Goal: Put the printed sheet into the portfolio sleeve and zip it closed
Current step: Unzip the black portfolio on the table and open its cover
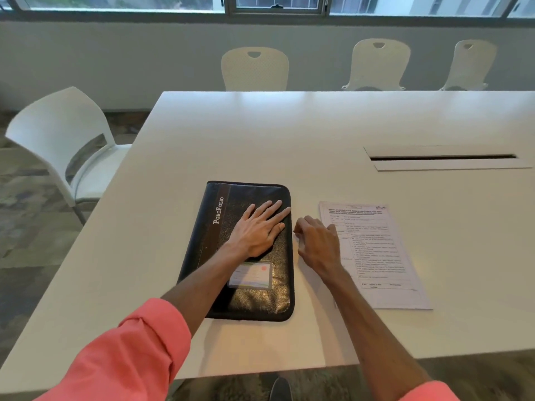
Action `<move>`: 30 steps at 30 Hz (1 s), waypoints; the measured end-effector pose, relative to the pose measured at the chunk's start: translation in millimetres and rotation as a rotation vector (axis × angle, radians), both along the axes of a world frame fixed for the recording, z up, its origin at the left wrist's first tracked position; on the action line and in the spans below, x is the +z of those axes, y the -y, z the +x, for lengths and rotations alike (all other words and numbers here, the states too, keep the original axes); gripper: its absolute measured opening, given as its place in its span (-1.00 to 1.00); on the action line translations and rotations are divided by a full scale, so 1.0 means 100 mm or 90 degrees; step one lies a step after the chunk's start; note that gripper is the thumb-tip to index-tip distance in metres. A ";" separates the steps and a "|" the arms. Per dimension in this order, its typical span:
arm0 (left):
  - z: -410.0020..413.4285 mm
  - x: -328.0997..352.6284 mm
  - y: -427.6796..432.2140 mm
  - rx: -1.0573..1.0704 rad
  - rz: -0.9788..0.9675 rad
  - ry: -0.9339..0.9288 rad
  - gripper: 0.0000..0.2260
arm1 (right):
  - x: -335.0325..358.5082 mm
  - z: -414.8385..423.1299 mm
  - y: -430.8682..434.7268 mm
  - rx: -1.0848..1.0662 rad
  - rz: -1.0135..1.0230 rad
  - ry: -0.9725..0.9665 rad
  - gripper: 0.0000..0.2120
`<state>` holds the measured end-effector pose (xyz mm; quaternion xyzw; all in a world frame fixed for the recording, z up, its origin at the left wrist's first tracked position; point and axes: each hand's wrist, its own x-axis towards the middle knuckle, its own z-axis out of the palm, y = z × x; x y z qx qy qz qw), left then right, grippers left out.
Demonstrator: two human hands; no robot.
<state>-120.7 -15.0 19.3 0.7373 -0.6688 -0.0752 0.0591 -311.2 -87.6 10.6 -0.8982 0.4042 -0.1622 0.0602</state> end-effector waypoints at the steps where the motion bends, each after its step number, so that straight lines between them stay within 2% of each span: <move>1: -0.02 0.00 -0.02 -0.007 -0.002 -0.001 -0.48 | 0.00 -0.01 -0.01 -0.003 0.005 0.002 -0.93; 5: -0.07 0.03 -0.06 -0.051 0.003 -0.011 -0.50 | 0.07 0.05 0.03 -0.022 0.018 0.018 -0.92; 12: 0.09 0.30 0.18 -0.138 -0.007 0.073 -0.65 | 0.07 0.10 0.08 0.000 0.001 0.010 -0.94; 16: 0.20 0.37 0.24 -0.106 -0.007 0.056 -0.67 | 0.01 -0.07 0.00 0.085 -0.006 0.009 -0.97; 21: 0.30 0.39 0.32 -0.057 0.011 0.042 -0.64 | -0.08 -0.32 -0.17 0.174 0.069 0.036 -0.96; 26: 0.28 0.31 0.37 0.002 0.030 0.021 -0.63 | -0.11 -0.39 -0.30 0.145 0.115 0.069 -0.91; 30: 0.30 0.19 0.24 0.062 0.022 -0.034 -0.53 | -0.13 -0.39 -0.34 0.126 0.136 0.093 -0.94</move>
